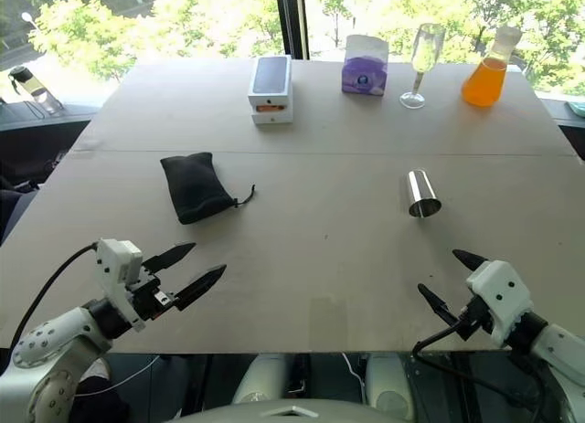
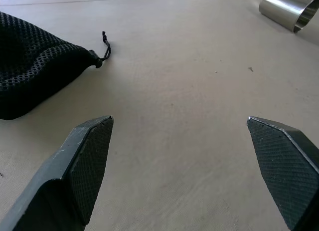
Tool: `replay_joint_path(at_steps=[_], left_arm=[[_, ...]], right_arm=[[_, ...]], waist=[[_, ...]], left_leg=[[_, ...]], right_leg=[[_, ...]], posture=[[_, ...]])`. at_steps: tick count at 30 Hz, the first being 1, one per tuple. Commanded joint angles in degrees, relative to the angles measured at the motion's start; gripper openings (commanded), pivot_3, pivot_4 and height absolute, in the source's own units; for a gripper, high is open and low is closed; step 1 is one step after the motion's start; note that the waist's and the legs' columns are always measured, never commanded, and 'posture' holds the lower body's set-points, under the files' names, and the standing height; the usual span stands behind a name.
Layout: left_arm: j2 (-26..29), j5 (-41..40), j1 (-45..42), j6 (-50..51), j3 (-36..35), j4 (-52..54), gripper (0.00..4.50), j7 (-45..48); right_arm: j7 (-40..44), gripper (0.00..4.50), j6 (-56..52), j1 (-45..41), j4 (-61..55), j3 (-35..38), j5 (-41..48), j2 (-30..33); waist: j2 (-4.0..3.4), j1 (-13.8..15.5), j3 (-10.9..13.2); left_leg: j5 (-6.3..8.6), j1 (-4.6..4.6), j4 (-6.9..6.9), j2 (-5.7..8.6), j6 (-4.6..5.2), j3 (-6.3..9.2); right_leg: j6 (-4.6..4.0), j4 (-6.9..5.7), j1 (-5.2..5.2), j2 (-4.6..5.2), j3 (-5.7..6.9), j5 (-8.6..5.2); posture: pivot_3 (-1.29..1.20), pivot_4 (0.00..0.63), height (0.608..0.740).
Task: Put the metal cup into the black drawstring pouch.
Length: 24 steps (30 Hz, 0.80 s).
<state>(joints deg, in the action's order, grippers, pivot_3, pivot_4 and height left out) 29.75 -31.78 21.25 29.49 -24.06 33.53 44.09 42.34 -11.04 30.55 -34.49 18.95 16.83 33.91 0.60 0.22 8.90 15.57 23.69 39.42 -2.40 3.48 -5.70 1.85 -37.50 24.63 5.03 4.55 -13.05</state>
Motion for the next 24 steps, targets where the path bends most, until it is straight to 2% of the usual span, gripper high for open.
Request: replay_joint_path(at_steps=[1,3,8,13,17,21,24], left_arm=[[1.22,-1.05,-1.62,-0.96,-0.23,0.22,4.45,-0.25],[1.99,-1.51,-4.42,-0.31,-0.49,-0.21,4.45,-1.32],[3.59,1.41,-9.04,-3.36,0.38,0.48,4.45,-2.93],[6.87,15.10,-15.21,-7.40,4.92,-1.25,4.45,-10.59],[9.34,24.17,-18.09,-4.22,7.94,-1.49,4.45,-17.02],[13.30,31.24,-19.10,-5.05,11.54,-2.42,4.45,-17.60],[15.27,43.13,-18.34,-3.36,16.33,-2.61,4.45,-23.27]], right_arm=[[1.37,4.50,4.37,-0.50,0.92,1.49,2.16,-1.17],[3.08,4.50,8.60,-1.86,2.21,1.05,4.50,-2.88],[8.89,4.50,9.05,-5.94,-0.54,-2.18,11.03,-1.57],[13.33,4.50,9.49,-13.99,-6.27,-5.99,16.38,1.45],[12.49,4.50,8.27,-18.12,-7.30,-7.94,17.20,2.12],[10.33,4.50,6.42,-20.51,-7.80,-8.79,18.53,1.81],[8.73,4.50,5.08,-21.64,-8.21,-9.21,19.41,1.57]], waist=[[0.00,0.18,0.00],[0.07,0.65,0.00],[0.00,0.58,0.00],[0.00,0.60,0.01],[0.10,0.67,-0.02],[0.19,0.70,0.03],[0.18,0.68,0.04]], left_leg=[[0.00,0.00,0.00,0.00,0.00,0.00],[0.00,-0.01,0.00,-0.01,0.00,0.02],[0.00,-0.03,0.01,0.00,0.00,0.05],[-0.01,-0.01,-0.01,0.02,0.00,0.06],[-0.01,-0.03,-0.02,0.01,0.00,0.08],[-0.02,0.04,-0.02,0.03,-0.02,0.07],[-0.02,0.02,-0.03,0.03,-0.03,0.05]], right_leg=[[0.00,0.00,0.00,0.00,0.00,0.00],[0.00,0.01,0.00,-0.02,0.03,0.00],[0.01,0.01,-0.06,-0.01,0.07,0.00],[-0.20,0.00,-0.06,-0.09,0.07,0.14],[-0.17,0.03,-0.10,-0.10,0.10,0.17],[-0.11,0.11,-0.09,-0.07,0.12,0.21],[-0.11,0.12,-0.09,-0.06,0.11,0.22]], posture=[[0.00,0.150,0.737],[0.00,0.150,0.737],[0.00,0.150,0.737],[0.00,0.150,0.737],[0.00,0.150,0.737],[0.00,0.150,0.737],[0.00,0.150,0.737]])
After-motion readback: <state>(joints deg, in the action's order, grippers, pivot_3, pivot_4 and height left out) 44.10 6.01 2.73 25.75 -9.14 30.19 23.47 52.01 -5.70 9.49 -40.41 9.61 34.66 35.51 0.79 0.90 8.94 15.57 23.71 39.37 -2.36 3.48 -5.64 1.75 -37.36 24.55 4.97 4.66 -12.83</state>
